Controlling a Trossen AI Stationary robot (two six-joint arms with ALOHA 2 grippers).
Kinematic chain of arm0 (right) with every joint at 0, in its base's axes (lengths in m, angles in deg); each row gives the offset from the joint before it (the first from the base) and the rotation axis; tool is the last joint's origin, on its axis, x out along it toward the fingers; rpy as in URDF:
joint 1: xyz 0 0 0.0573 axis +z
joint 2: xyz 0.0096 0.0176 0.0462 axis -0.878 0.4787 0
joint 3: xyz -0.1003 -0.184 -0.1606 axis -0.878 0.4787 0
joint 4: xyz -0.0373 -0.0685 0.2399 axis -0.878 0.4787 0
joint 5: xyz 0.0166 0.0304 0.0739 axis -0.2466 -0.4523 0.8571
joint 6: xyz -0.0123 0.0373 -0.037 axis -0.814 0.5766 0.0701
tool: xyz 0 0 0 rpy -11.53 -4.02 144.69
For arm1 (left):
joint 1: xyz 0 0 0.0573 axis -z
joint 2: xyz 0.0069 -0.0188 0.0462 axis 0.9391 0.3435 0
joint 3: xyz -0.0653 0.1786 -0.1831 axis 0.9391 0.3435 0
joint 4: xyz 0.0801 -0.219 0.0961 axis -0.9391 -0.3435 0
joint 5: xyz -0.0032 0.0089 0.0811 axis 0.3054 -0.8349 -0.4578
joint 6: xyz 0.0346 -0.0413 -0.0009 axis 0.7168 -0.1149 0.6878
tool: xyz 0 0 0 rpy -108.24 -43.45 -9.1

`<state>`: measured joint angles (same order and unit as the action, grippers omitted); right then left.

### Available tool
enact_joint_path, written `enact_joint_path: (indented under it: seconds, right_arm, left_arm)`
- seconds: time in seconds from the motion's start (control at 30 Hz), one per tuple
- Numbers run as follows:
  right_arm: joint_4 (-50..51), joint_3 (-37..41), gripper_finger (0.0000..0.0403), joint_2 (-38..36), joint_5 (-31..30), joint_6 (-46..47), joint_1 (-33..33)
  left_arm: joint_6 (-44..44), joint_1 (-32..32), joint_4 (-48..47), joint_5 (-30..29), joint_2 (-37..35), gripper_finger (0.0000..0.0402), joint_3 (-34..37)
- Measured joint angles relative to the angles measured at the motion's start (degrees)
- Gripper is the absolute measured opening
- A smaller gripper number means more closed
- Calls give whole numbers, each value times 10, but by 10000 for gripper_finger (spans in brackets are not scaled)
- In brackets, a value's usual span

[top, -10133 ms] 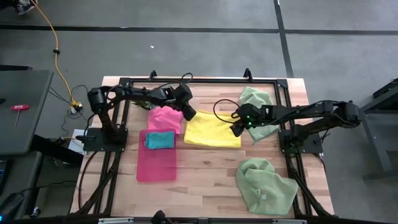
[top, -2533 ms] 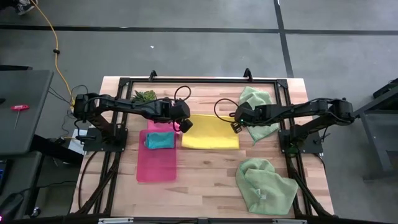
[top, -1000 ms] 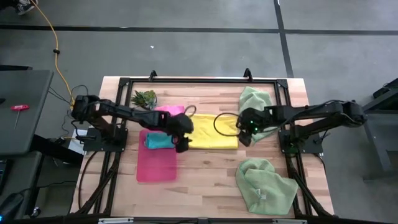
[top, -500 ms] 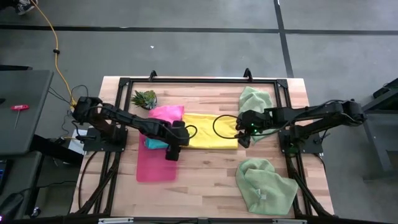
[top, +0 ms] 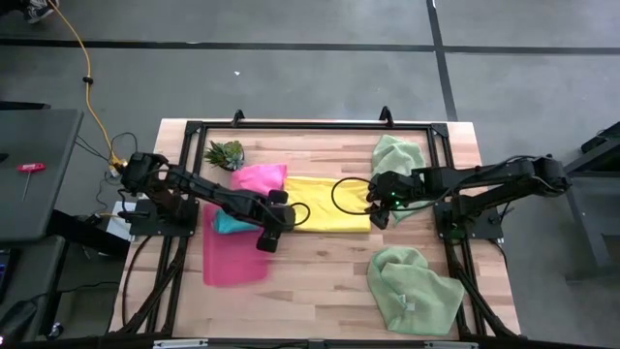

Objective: Fold microfiber towels
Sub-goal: Fold the yellow microfiber towel

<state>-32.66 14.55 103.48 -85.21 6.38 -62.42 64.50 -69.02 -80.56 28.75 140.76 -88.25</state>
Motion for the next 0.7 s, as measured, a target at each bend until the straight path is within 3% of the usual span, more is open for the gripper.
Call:
enact_joint_path:
  seconds: [0.53,0.6,0.7]
  right_arm:
    - [-4,0,212,0,0,-1,-1]
    - [-5,0,212,0,0,0,-1]
    - [-5,0,212,0,0,0,-1]
  left_arm:
    - [23,0,-27,-4,-13,144,-39]
    - [-4,0,-27,-5,-13,144,-51]
    - [-116,0,-37,10,-13,144,-69]
